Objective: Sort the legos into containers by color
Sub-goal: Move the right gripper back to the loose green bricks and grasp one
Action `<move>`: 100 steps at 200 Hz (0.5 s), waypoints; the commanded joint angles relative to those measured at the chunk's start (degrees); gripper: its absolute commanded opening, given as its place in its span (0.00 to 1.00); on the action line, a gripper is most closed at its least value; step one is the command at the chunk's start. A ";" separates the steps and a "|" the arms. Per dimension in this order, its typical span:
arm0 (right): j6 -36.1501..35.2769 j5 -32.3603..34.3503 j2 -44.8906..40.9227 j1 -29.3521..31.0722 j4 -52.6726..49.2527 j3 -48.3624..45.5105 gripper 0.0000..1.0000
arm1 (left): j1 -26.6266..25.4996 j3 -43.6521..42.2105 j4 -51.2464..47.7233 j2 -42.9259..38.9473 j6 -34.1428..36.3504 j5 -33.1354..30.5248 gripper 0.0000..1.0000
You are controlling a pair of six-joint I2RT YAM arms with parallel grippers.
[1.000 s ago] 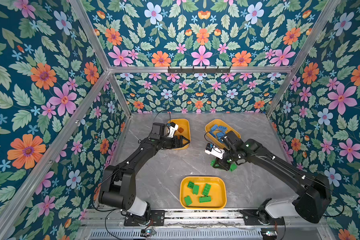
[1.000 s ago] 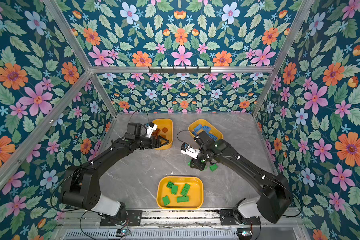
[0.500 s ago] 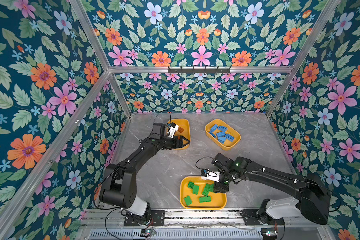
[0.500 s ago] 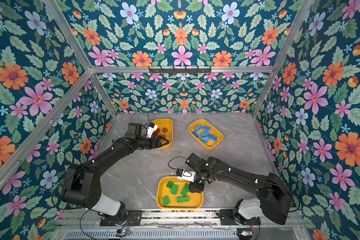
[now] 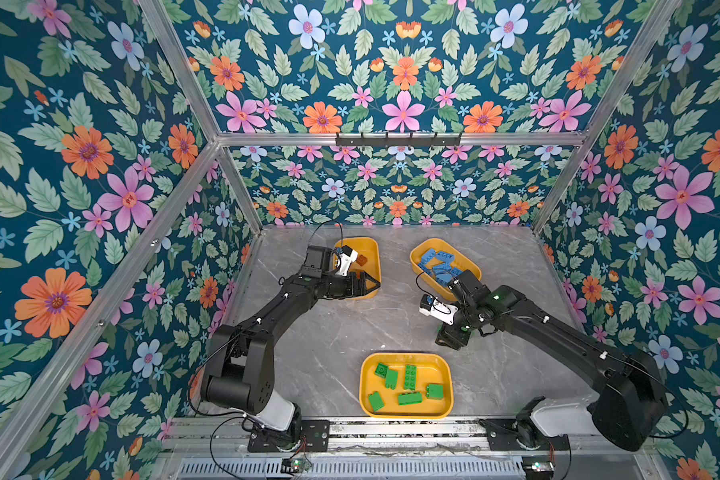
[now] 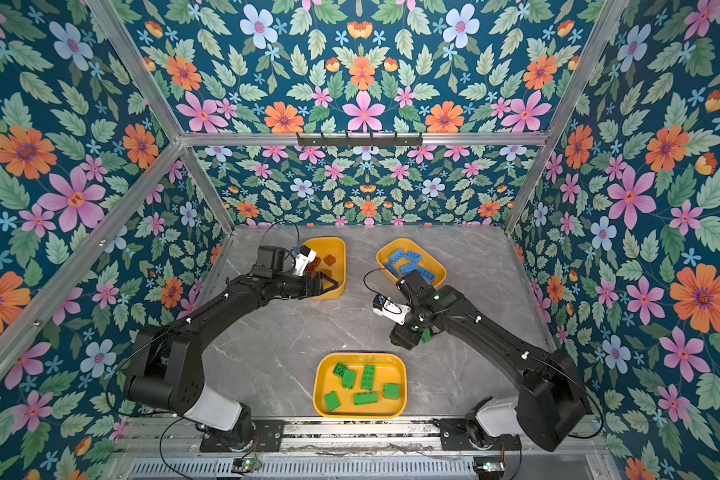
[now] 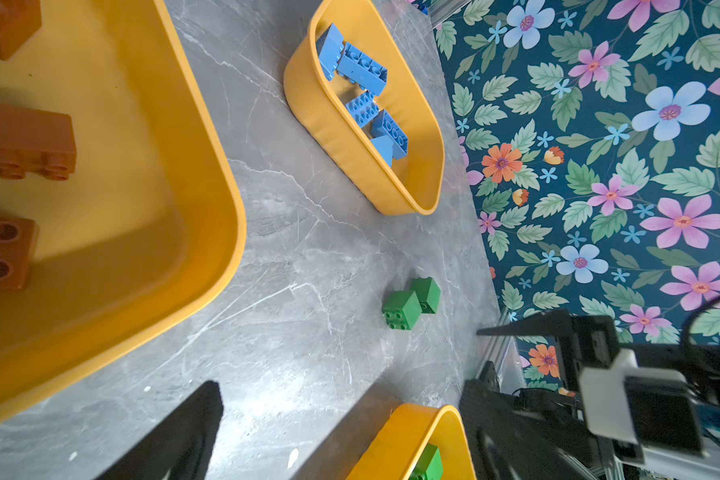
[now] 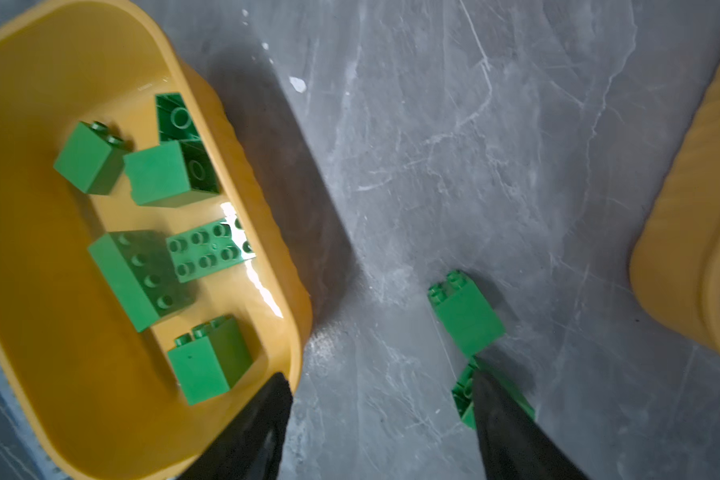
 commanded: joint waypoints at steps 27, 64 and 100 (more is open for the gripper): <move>-11.37 3.33 7.77 -4.25 2.56 0.31 0.70 | 0.03 0.33 -1.02 -0.17 1.88 0.06 0.92; -15.02 4.74 12.98 -4.35 8.89 -0.13 0.72 | 0.03 0.06 -1.50 -0.28 2.54 -0.22 0.92; -17.61 4.74 18.62 -4.49 10.50 0.40 0.73 | 0.04 -0.24 -1.95 -0.32 3.15 -0.39 0.92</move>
